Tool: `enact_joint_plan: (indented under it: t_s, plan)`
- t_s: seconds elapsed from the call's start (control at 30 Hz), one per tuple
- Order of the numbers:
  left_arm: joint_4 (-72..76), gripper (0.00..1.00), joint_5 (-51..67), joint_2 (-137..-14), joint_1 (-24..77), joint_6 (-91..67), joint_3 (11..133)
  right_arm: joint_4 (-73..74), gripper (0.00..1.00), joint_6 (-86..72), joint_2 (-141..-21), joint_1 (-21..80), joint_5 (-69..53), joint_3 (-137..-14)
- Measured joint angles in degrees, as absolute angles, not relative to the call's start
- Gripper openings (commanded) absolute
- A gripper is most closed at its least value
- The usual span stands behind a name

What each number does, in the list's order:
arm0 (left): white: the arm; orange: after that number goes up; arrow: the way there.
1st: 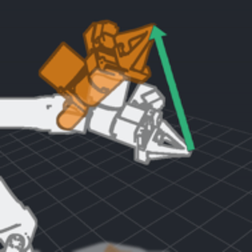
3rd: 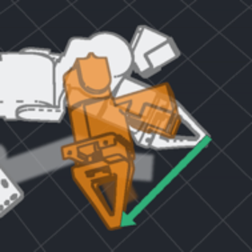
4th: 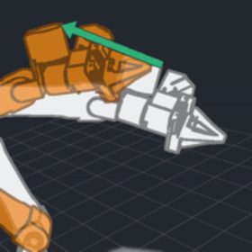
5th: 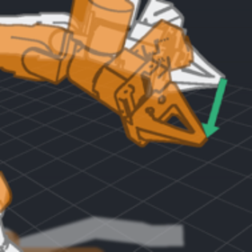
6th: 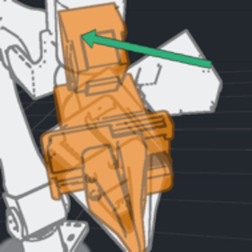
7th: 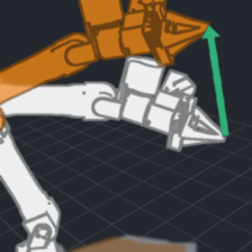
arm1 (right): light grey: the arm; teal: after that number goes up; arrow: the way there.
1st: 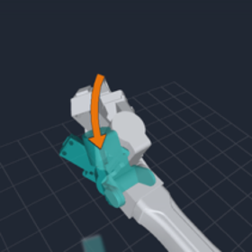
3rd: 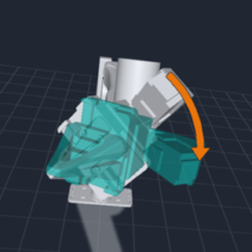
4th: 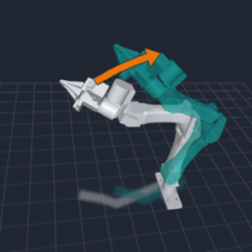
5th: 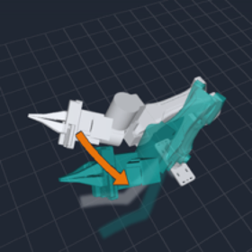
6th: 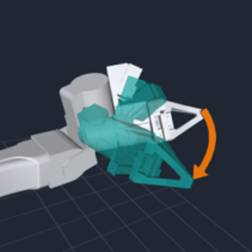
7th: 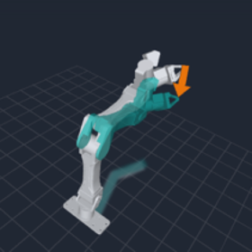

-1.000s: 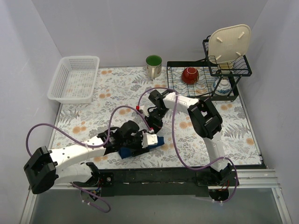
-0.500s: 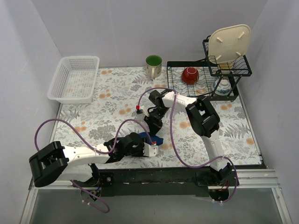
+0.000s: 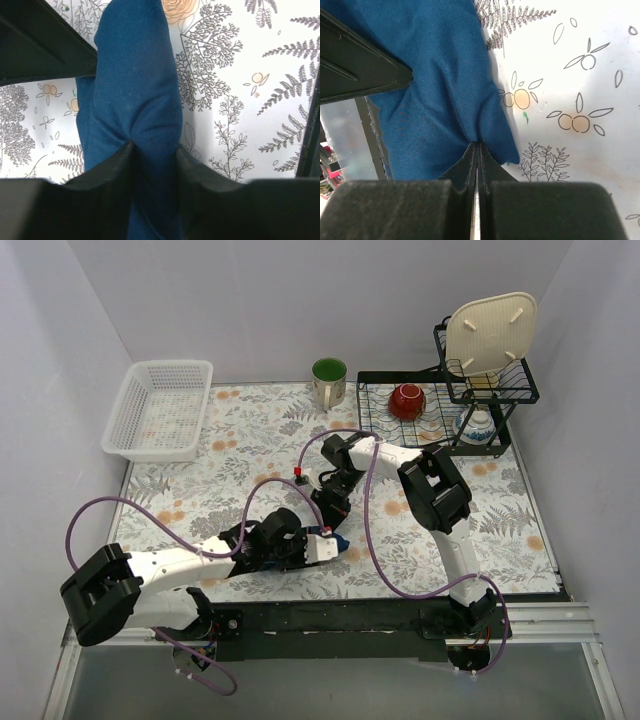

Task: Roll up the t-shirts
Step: Roll the T-shirt to the center of the board.

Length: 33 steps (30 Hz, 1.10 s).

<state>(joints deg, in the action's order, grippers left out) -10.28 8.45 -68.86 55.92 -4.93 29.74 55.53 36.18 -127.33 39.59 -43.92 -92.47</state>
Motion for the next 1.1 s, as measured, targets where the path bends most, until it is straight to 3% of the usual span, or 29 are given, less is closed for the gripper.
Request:
enact_joint_plan:
  t_s: [0.17, 0.2, 0.67, 1.1]
  plan:
    - [-8.88, 0.53, 9.1, -67.59, 56.03, -3.75, 27.4, 55.53, 0.01, 36.18, -127.33, 39.48, -43.92, -92.36]
    - [-8.23, 0.6, 9.08, -67.35, 56.07, -3.29, 26.76, 55.53, 0.01, 36.21, -127.33, 39.48, -43.92, -92.36]
    - [8.73, 0.54, 1.58, -71.83, 56.8, 3.27, 21.93, 56.18, 0.01, 36.45, -127.33, 39.09, -44.45, -91.64]
    - [6.44, 0.63, -3.2, -67.55, 56.8, 8.27, 19.99, 56.86, 0.01, 37.36, -127.33, 39.07, -44.58, -91.59]
